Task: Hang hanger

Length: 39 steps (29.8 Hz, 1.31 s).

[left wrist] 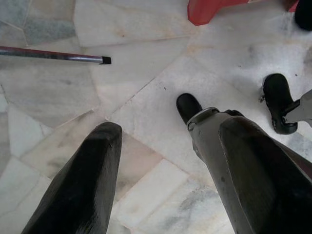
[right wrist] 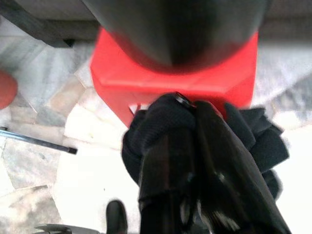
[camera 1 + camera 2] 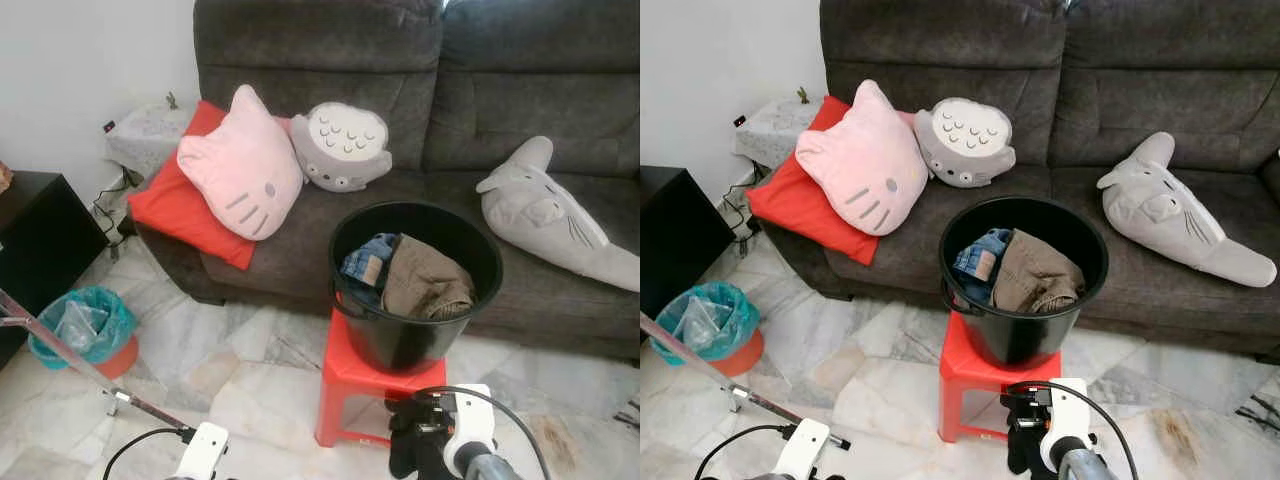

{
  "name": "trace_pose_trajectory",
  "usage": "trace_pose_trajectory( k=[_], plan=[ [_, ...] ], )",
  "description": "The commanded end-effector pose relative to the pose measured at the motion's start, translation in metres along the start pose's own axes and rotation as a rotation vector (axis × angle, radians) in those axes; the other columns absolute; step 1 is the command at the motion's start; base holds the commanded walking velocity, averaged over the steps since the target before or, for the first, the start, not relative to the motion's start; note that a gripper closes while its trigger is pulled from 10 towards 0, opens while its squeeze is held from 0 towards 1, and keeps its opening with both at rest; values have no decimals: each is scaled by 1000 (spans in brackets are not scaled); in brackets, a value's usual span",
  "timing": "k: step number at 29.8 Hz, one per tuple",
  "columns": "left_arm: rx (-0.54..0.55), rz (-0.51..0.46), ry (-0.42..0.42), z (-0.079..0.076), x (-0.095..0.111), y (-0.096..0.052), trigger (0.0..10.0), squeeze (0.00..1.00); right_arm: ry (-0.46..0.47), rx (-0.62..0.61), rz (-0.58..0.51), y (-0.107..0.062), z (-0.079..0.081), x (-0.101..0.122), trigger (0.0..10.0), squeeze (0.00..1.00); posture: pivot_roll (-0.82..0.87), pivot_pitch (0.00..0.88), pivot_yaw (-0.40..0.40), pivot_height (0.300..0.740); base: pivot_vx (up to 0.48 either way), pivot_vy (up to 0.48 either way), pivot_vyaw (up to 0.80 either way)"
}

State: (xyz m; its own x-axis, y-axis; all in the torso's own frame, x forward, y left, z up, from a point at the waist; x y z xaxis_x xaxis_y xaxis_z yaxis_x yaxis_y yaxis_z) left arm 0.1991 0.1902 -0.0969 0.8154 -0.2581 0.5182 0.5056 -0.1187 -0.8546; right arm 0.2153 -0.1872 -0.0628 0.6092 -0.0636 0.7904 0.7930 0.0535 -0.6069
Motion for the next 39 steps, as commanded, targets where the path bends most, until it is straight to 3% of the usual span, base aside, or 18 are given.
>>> trace_pose_trajectory(
  k=[1,11,19,39],
  plan=[
    [6,16,-11,4,-4,-1,10000,0,11,-45,23,1,-4,-9,10000,0,-138,0,94,740,0,0,0],
    [-2,17,-17,3,-5,-1,10000,0,111,-227,120,-7,-21,-41,10000,0,-133,0,92,740,0,0,0],
    [-6,19,-17,3,-5,-1,10000,0,129,-242,120,-8,-22,-45,10000,0,-132,0,90,740,0,0,0],
    [-10,20,-18,3,-6,-2,10000,0,110,-261,100,-5,-25,-39,10000,0,-131,0,90,740,-308,0,0]
  ],
)
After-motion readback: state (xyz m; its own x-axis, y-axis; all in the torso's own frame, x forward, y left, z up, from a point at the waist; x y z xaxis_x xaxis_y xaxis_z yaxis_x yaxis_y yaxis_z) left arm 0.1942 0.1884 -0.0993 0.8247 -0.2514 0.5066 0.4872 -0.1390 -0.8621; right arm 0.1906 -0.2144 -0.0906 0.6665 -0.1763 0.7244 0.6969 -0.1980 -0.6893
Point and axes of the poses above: a point about 5 cm out from each wrist's last joint towards the gripper, its own y axis pointing out of the wrist towards the gripper, its own x axis along the axis of the wrist's last joint, z = x × y, the point moved 2 cm from there along y, pointing out of the wrist towards the gripper, and after that the axes turned 2 degrees about -y, right-handed, at the moved point
